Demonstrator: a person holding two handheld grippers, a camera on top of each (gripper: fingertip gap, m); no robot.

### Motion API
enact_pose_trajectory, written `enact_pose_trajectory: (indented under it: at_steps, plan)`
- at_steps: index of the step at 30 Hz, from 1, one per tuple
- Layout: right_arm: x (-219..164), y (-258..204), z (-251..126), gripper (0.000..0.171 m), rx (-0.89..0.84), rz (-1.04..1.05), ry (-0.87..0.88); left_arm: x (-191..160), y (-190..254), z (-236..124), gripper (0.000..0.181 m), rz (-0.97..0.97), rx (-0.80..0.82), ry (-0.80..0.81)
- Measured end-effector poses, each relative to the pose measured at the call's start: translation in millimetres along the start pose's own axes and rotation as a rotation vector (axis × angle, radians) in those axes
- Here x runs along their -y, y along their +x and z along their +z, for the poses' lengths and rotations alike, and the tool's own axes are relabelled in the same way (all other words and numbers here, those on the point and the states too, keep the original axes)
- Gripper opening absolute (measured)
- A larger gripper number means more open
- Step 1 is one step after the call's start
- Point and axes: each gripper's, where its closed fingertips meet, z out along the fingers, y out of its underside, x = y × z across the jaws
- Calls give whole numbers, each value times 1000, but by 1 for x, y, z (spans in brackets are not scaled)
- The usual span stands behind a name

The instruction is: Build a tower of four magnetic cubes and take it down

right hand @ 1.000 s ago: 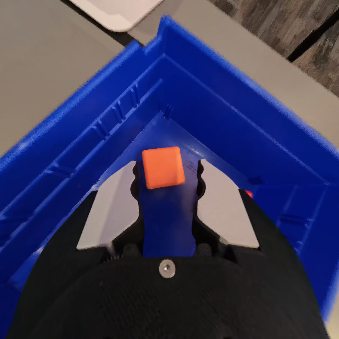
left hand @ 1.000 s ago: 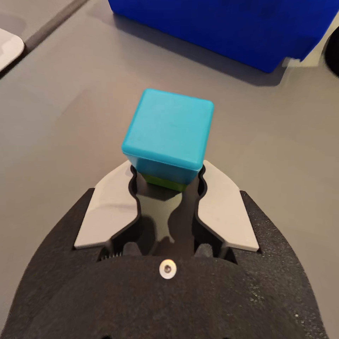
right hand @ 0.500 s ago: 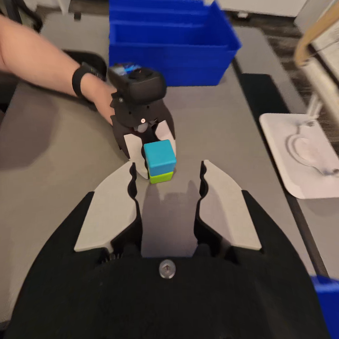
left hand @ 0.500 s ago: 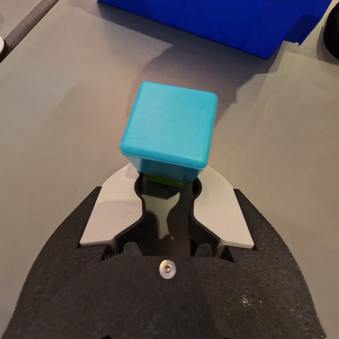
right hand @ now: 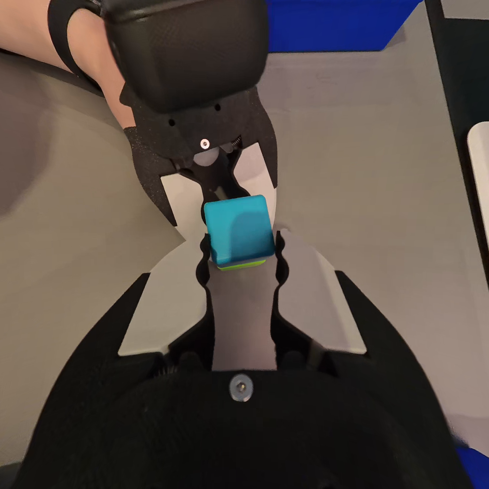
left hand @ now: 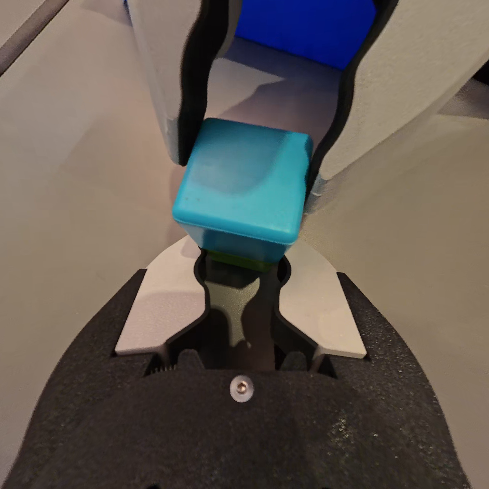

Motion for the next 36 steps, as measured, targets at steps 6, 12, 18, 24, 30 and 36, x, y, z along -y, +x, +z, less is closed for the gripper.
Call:
enact_pose_trajectory:
  at_steps: [6,12,18,24,30,36]
  plan:
    - [3,1,-4,48,42,91,19,1,1,0,51,22,8,7]
    - [19,3,-26,48,38,103,122,1,0,1,51,-9,-7,0]
    - [18,19,-129,48,-161,57,237,0,1,1,51,3,-1,-2]
    - [-98,44,-190,48,-342,234,77,0,0,1,51,1,2,-3]
    - [-167,25,-132,49,-94,299,-170,0,1,1,51,-1,4,-3]
    - [-181,18,-116,49,-20,397,-224,0,1,1,51,-4,6,-3]
